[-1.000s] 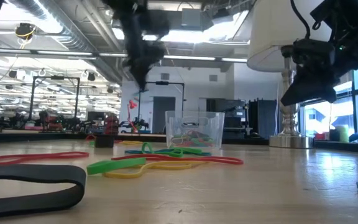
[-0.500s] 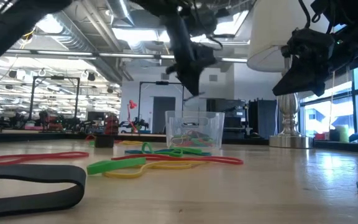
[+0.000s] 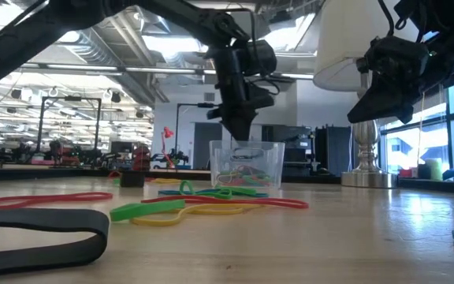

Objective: Pick and place rubber bands into bin
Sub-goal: Put the blue rubber band into the transparent bin, then put the green rubber band into the transparent bin

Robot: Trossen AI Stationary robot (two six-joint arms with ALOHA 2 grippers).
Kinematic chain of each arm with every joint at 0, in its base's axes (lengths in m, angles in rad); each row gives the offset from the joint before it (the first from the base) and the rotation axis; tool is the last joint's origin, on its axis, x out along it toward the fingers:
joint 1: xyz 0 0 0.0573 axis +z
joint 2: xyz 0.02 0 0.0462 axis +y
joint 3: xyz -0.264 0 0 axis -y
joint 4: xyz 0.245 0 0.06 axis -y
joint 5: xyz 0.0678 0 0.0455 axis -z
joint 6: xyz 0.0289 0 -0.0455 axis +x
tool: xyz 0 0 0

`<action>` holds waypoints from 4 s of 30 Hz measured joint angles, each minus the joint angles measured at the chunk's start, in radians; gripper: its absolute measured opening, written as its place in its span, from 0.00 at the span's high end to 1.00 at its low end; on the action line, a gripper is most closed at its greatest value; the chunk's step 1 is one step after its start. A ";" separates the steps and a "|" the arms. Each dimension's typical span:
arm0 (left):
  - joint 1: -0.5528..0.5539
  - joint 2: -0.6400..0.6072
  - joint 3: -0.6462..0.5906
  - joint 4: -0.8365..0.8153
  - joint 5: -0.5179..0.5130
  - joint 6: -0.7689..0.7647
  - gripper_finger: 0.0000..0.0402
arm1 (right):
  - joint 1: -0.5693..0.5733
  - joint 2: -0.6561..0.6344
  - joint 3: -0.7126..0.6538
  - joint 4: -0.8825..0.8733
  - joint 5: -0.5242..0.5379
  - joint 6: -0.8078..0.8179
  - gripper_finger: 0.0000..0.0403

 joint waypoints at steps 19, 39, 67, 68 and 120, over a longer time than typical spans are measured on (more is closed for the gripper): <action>-0.020 -0.053 -0.001 -0.155 -0.030 -0.018 0.69 | 0.000 0.000 0.000 -0.006 -0.001 -0.003 0.87; -0.252 -0.642 -0.631 0.147 -0.139 0.025 0.99 | -0.001 0.004 0.001 0.093 -0.050 -0.055 0.89; -0.490 -1.371 -1.362 0.306 -0.099 -0.246 0.99 | 0.000 1.069 0.878 -0.225 -0.178 -0.169 0.98; -0.494 -1.373 -1.362 0.294 -0.099 -0.237 0.99 | 0.000 1.093 0.894 -0.231 -0.178 -0.157 0.97; -0.539 -1.373 -1.362 0.295 -0.065 -0.176 1.00 | 0.099 1.166 0.926 -0.236 -0.108 0.185 0.99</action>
